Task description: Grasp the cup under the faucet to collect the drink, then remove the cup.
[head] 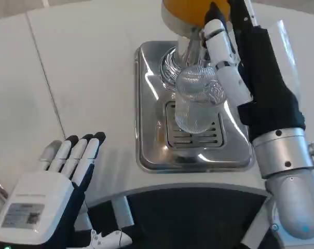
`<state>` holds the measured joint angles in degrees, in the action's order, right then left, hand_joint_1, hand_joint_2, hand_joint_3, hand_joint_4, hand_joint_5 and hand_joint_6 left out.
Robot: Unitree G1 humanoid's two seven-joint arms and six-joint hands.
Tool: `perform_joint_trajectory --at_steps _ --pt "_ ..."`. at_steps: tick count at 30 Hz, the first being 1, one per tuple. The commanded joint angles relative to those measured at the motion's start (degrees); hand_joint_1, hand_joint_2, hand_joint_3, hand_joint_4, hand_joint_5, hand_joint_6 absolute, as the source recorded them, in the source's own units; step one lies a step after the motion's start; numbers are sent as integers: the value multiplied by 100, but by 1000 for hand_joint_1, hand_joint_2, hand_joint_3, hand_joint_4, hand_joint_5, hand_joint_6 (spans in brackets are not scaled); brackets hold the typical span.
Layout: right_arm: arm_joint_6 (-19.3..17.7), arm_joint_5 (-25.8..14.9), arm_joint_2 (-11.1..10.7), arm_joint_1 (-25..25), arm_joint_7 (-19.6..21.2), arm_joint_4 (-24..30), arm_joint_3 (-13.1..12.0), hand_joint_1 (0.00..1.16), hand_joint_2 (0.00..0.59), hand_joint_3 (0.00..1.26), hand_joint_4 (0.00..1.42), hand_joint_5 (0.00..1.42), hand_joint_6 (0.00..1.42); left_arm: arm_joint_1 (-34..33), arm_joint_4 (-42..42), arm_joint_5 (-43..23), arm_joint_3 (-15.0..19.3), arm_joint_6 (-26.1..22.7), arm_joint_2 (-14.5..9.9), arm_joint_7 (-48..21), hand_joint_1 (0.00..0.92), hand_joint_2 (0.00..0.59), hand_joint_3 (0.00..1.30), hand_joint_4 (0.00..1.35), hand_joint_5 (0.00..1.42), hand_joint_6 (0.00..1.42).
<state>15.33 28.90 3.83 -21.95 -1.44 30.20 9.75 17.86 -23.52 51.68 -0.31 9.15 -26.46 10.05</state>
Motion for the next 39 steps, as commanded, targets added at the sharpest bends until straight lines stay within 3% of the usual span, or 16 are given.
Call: perform_joint_trajectory --at_steps 1,10,17,27,31,39 --pt "-108 -59 -8 -81 107 -157 67 22 585 0 0 0 0 40 42 -46 35 -15 24 -34 0 13 0 0 0 0" --pt "-107 -208 -102 -151 91 -283 20 37 583 0 0 0 0 105 -5 -17 38 9 19 -25 0 13 0 0 0 0" --pt "-226 -133 -165 -110 97 -327 299 46 583 0 0 0 0 128 -45 0 28 11 36 -13 0 12 0 0 0 0" --pt "75 -269 -180 -122 -52 -276 286 55 583 0 0 0 0 178 -68 6 43 23 80 27 0 13 0 0 0 0" --pt "284 -34 -343 -188 -232 -104 354 2 547 0 0 0 0 184 -80 19 37 35 92 53 0 14 0 0 0 0" --pt "854 783 -788 -407 -810 179 589 0 546 45 0 0 0 179 -94 41 24 54 110 82 0 18 0 0 0 0"
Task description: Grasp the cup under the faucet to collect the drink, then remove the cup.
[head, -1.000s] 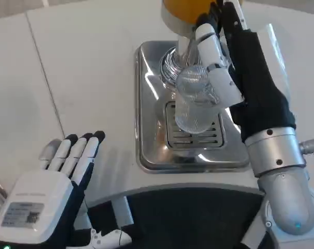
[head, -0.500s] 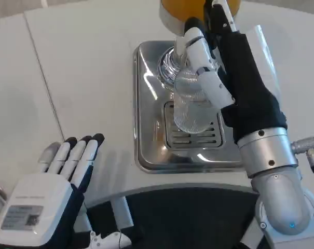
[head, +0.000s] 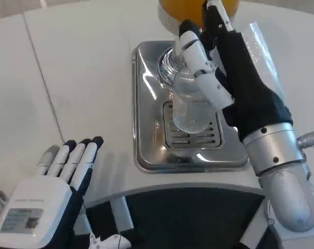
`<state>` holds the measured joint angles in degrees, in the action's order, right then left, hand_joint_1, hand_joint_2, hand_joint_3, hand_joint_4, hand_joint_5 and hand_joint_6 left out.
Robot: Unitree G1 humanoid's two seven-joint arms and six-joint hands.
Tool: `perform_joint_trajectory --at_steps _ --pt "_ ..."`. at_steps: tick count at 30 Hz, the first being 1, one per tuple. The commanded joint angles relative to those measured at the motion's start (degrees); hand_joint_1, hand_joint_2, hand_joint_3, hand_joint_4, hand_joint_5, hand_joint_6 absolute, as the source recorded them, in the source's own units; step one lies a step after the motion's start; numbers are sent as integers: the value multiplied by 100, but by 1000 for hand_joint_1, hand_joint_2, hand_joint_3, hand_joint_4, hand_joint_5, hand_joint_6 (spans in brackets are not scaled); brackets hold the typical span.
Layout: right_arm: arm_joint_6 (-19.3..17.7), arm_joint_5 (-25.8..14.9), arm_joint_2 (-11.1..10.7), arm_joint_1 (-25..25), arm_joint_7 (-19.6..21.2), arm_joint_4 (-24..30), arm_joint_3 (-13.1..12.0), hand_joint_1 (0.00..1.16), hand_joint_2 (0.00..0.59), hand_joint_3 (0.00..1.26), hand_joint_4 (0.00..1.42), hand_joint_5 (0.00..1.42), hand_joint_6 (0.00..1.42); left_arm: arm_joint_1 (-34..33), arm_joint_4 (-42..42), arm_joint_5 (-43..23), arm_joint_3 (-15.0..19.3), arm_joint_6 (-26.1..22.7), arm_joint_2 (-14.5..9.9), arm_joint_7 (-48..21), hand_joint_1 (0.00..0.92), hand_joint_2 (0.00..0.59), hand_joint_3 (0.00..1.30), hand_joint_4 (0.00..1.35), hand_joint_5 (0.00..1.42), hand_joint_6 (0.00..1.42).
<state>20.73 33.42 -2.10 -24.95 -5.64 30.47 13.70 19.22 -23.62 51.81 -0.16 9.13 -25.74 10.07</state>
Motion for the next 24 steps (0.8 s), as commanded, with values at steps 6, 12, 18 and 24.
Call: perform_joint_trajectory --at_steps 6,12,18,24 --pt "809 1065 -490 -269 -1068 299 470 0 570 72 0 0 0 -33 -55 56 -35 33 77 78 0 18 0 0 0 5" --pt "1341 1753 -604 -568 -1851 327 644 0 575 96 0 0 0 -162 1 108 -93 6 129 68 0 15 0 0 0 3" --pt "1582 2296 -650 -867 -2528 185 764 0 580 101 0 0 0 -281 96 221 -181 -36 190 87 0 17 0 0 0 0" --pt "1806 2595 -649 -1107 -3124 71 702 0 586 123 0 0 0 -462 270 370 -237 -90 210 67 0 15 0 0 0 1"
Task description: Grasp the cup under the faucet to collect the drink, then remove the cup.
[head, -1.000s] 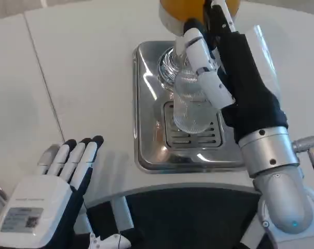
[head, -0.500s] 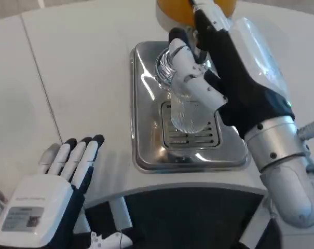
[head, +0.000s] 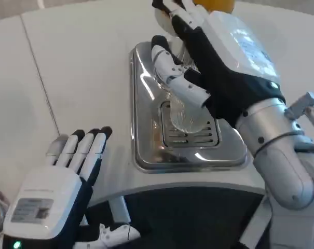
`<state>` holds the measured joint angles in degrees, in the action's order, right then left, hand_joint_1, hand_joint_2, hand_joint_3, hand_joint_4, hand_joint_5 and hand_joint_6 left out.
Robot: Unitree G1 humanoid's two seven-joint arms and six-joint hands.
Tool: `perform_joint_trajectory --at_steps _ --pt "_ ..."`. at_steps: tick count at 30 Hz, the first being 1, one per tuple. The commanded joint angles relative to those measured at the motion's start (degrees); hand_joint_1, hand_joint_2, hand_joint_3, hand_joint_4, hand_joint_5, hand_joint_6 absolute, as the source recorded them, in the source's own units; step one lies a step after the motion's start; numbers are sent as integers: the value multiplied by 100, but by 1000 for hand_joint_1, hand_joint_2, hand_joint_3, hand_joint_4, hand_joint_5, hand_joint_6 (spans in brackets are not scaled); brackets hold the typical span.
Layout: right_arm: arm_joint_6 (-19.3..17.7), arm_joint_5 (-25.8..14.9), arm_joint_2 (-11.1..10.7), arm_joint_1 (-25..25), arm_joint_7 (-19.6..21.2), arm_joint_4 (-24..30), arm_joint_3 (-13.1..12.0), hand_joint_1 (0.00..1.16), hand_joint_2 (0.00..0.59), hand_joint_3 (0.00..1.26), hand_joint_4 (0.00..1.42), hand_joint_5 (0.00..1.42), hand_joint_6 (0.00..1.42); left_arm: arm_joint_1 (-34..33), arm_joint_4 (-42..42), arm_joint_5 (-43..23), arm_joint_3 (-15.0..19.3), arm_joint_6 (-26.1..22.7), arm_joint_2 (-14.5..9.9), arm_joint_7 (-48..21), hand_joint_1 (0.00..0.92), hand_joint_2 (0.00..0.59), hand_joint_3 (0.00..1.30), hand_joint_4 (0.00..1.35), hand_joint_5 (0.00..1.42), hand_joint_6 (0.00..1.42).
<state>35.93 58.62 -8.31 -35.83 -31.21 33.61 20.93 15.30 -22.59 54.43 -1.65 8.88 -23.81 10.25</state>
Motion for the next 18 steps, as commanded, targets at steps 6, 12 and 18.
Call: perform_joint_trajectory --at_steps 6,12,18 --pt "298 244 -7 -55 -844 -142 -78 0 586 125 0 0 0 -261 344 143 -122 -134 10 126 0 12 0 0 0 7" --pt "201 231 -4 -49 -827 -47 -222 0 586 125 0 0 0 -761 670 125 -200 -285 80 202 0 14 0 0 0 9" --pt "150 225 -44 54 -990 209 -378 0 586 126 0 0 0 -1266 934 114 -376 -428 150 201 1 16 0 0 0 11"
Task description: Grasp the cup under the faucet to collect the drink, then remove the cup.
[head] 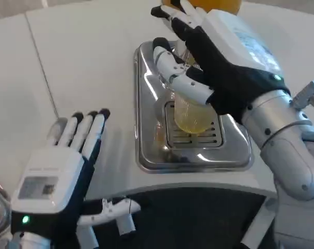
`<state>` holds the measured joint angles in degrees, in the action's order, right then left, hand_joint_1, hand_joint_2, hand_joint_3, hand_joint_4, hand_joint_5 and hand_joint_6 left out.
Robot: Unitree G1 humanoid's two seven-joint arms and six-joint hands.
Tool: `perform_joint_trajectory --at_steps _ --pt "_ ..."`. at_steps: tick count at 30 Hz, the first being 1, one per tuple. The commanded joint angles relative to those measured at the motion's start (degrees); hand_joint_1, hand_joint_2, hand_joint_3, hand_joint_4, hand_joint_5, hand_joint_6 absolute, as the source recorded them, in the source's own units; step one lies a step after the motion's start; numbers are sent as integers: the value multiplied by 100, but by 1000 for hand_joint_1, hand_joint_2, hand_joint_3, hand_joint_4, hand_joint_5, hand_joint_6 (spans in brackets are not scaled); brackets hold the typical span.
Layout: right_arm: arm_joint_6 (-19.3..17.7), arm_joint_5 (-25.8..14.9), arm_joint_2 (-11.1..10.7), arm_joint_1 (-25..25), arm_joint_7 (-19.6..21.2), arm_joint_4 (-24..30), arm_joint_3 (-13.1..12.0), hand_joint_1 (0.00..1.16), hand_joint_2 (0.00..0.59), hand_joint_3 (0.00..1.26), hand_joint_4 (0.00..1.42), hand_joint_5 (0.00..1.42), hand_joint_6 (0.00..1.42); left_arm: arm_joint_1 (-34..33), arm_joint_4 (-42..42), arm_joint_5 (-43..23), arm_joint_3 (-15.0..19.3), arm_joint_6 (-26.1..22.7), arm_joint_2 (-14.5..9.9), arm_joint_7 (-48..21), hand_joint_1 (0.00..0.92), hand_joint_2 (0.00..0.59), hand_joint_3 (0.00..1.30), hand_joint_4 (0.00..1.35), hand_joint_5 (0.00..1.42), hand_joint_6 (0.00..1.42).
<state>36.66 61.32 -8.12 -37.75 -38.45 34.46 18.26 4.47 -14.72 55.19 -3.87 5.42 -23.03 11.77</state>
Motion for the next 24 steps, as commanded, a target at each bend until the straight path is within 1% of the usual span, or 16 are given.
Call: perform_joint_trajectory --at_steps 1,5,8,11,14,18,21,24 --pt "77 -32 -64 264 -298 161 -121 0 586 126 0 0 0 -230 172 48 -196 -94 81 52 1 17 0 0 0 11" --pt "58 33 -64 350 -394 309 -162 0 586 126 0 0 0 -303 211 52 -317 -131 92 71 2 18 0 0 0 11" --pt "56 -28 -43 364 -407 290 -215 0 586 126 0 0 0 -374 295 69 -418 -168 123 79 3 20 0 0 0 13" --pt "-7 -115 -11 386 -310 284 -254 0 586 126 0 0 0 -466 377 77 -502 -207 140 91 4 21 0 0 0 17" --pt "-116 -149 -50 433 -226 243 -281 0 586 126 0 0 0 -570 437 97 -566 -228 156 89 4 22 0 0 0 20" --pt "-119 -178 -23 568 -125 250 -385 0 586 126 0 0 0 -646 483 102 -618 -244 157 83 5 22 0 0 0 23" --pt "-147 -176 77 770 110 386 -457 0 586 125 0 0 0 -671 521 95 -656 -251 146 88 5 22 0 0 0 24" --pt "-259 -216 391 1260 781 733 -560 0 586 93 0 0 0 -693 555 91 -694 -249 137 88 5 22 0 0 0 25"
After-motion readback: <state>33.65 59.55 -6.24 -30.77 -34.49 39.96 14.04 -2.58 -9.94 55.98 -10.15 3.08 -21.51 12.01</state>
